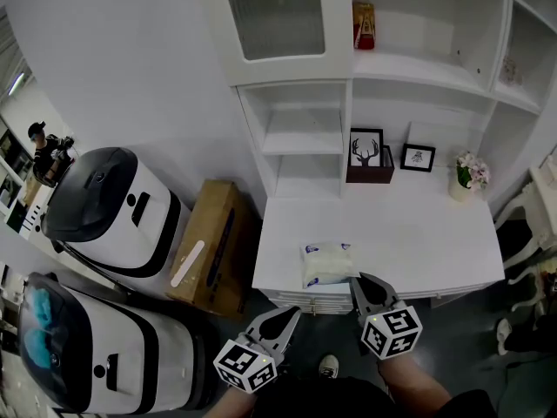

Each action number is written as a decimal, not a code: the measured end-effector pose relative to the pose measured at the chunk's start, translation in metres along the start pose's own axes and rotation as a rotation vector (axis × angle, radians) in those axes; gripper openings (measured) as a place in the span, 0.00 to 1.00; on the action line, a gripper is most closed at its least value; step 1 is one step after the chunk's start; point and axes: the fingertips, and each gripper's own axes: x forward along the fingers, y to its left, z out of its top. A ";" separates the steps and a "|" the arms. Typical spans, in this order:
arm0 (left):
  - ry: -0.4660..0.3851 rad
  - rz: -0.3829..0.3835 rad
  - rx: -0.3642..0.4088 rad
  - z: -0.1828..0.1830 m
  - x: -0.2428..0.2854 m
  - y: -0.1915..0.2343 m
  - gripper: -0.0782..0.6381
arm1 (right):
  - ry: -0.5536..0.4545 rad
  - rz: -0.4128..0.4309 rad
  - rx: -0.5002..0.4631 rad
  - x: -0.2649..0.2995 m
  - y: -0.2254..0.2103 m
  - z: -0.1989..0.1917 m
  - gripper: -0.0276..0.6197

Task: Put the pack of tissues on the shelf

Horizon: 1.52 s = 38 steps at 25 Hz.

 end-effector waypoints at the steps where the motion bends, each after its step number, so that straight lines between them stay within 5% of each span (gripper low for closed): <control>1: 0.000 -0.004 -0.001 0.001 0.000 0.004 0.11 | 0.001 -0.006 0.001 0.002 0.001 0.000 0.05; 38: 0.034 -0.199 0.015 0.042 -0.030 0.119 0.11 | -0.034 -0.215 0.039 0.078 0.061 0.009 0.05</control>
